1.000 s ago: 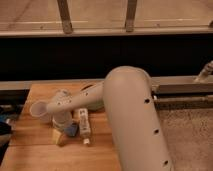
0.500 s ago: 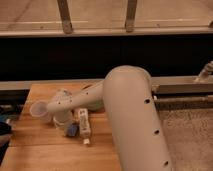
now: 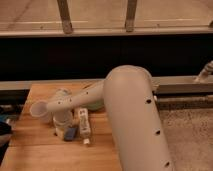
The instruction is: Place the white sponge in the ceramic bowl
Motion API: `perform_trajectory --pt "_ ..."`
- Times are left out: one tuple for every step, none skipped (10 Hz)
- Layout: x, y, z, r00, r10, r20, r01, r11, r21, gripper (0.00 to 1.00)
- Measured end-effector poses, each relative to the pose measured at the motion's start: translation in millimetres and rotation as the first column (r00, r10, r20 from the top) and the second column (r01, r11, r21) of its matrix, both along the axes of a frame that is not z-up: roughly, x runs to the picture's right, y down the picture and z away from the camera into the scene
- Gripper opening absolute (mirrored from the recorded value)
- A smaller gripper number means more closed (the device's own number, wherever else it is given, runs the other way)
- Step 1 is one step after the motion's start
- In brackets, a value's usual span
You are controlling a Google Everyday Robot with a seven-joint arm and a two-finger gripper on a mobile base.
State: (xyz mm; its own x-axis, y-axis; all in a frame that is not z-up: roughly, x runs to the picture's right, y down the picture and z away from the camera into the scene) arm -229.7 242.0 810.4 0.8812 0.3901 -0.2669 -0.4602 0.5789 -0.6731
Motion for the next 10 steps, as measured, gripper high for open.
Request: perform_trajectory --pt "-0.1 0.0 -0.2 1.000 0.000 0.001 0.000 1.0000 0.000 0.00" --pt "-0.6 -1.5 -2.4 1.000 0.004 0.011 -0.004 1.0000 0.006 0.00" --pt "2.1 -10.7 -6.4 0.999 0.027 0.032 -0.028 0.9992 0.027 0.00" --pt "11.6 -26.2 -11.5 0.997 0.051 0.049 -0.054 0.9972 0.053 0.00" --pt "17.8 -47.9 -24.0 0.993 0.082 0.081 -0.089 0.9928 0.080 0.00" --pt "29.0 -70.2 -34.5 0.989 0.113 0.100 -0.123 0.9871 0.103 0.00" --pt "39.5 -88.8 -42.2 0.983 0.141 0.117 -0.154 0.9810 0.117 0.00" --pt "56.8 -115.9 -47.3 0.975 0.177 0.135 -0.196 0.9707 0.139 0.00" --pt "72.1 -135.6 -47.1 0.970 0.199 0.138 -0.219 0.9640 0.151 0.00" --pt "81.4 -146.8 -44.6 0.967 0.211 0.140 -0.232 0.9604 0.154 0.00"
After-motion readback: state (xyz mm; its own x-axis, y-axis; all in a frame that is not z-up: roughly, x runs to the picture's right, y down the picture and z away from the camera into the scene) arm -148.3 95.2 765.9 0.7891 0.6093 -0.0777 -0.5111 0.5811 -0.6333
